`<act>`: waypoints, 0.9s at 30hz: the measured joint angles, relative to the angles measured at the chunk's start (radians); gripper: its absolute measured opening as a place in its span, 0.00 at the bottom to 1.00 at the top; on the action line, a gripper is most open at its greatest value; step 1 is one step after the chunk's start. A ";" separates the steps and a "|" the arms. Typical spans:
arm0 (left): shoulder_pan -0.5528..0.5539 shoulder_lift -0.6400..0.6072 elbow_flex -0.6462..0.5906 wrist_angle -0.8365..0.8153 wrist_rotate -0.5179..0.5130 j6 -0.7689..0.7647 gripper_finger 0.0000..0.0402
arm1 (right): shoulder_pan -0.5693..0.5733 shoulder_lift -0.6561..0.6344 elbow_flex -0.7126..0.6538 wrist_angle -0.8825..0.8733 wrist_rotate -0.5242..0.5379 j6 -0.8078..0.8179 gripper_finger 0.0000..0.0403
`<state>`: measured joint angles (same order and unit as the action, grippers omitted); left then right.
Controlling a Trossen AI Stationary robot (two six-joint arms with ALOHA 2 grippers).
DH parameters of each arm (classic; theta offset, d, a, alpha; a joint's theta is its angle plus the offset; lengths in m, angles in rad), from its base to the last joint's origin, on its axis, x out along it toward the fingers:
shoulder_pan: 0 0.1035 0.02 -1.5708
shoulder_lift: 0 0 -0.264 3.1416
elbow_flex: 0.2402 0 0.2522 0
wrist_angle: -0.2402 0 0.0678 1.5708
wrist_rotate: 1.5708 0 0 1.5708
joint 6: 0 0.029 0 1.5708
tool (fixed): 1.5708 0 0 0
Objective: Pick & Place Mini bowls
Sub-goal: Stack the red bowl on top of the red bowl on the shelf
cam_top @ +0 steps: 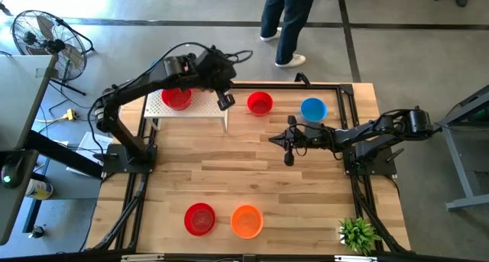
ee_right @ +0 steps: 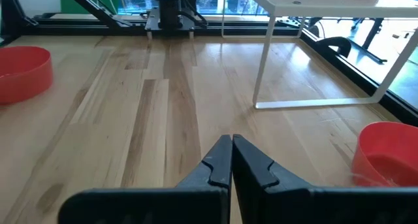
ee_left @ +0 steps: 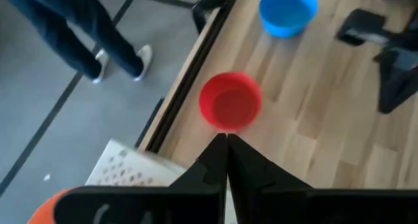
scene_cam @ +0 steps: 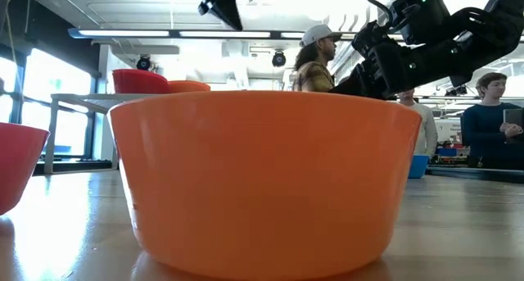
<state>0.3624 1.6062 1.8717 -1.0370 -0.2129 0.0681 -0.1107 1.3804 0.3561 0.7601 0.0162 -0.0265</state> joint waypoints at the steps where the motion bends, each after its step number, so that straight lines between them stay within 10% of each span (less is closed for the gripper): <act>1: -0.013 0.000 0.000 0.006 -0.002 0.000 0.01 | 0.000 0.000 0.000 0.000 -0.003 0.000 0.00; 27: -0.332 -0.304 -0.917 0.893 0.111 -0.167 0.00 | 0.000 0.000 0.000 0.004 0.001 0.003 0.00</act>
<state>0.0301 1.3017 0.9551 -0.1439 -0.1016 -0.0984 -0.1104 1.3803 0.3557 0.7637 0.0174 -0.0239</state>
